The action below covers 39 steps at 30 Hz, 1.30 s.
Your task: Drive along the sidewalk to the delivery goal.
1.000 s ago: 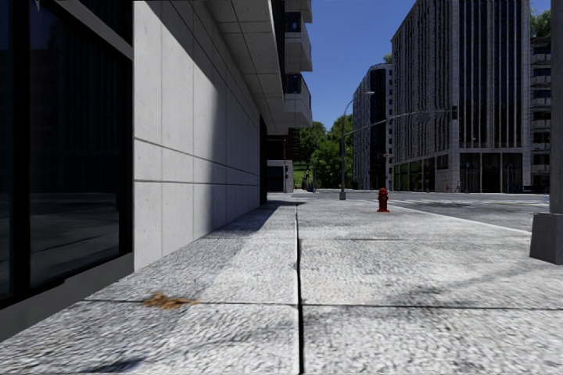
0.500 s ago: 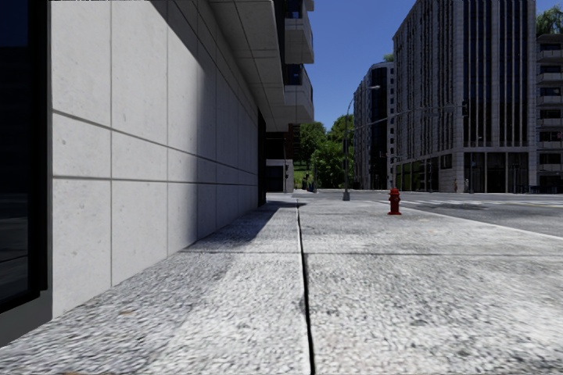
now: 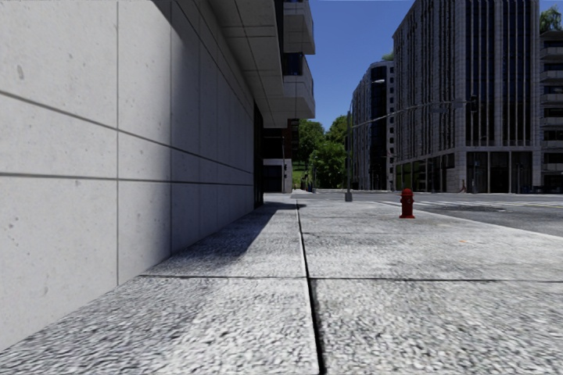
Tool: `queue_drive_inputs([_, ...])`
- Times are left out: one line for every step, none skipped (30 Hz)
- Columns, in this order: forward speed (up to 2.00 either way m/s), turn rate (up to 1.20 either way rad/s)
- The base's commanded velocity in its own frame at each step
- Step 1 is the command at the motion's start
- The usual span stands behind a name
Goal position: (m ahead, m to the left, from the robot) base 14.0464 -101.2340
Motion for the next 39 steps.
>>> queue_drive_inputs([2.00, 0.00])
queue_drive_inputs([2.00, 0.00])
queue_drive_inputs([2.00, 0.00])
queue_drive_inputs([2.00, 0.00])
queue_drive_inputs([2.00, 0.00])
queue_drive_inputs([2.00, 0.00])
queue_drive_inputs([2.00, 0.00])
queue_drive_inputs([2.00, 0.00])
queue_drive_inputs([2.00, 0.00])
queue_drive_inputs([2.00, 0.00])
queue_drive_inputs([2.00, 0.00])
queue_drive_inputs([2.00, 0.00])
queue_drive_inputs([2.00, 0.00])
queue_drive_inputs([2.00, 0.00])
queue_drive_inputs([2.00, 0.00])
queue_drive_inputs([2.00, 0.00])
queue_drive_inputs([2.00, 0.00])
queue_drive_inputs([2.00, 0.00])
queue_drive_inputs([2.00, 0.00])
queue_drive_inputs([2.00, 0.00])
queue_drive_inputs([2.00, 0.00])
queue_drive_inputs([2.00, 0.00])
queue_drive_inputs([2.00, 0.00])
queue_drive_inputs([2.00, 0.00])
queue_drive_inputs([2.00, 0.00])
queue_drive_inputs([2.00, 0.00])
queue_drive_inputs([2.00, 0.00])
queue_drive_inputs([2.00, 0.00])
queue_drive_inputs([2.00, 0.00])
queue_drive_inputs([2.00, 0.00])
queue_drive_inputs([2.00, 0.00])
queue_drive_inputs([2.00, 0.00])
queue_drive_inputs([2.00, 0.00])
queue_drive_inputs([2.00, 0.00])
queue_drive_inputs([2.00, 0.00])
queue_drive_inputs([2.00, 0.00])
queue_drive_inputs([2.00, 0.00])
queue_drive_inputs([2.00, 0.00])
queue_drive_inputs([2.00, 0.00])
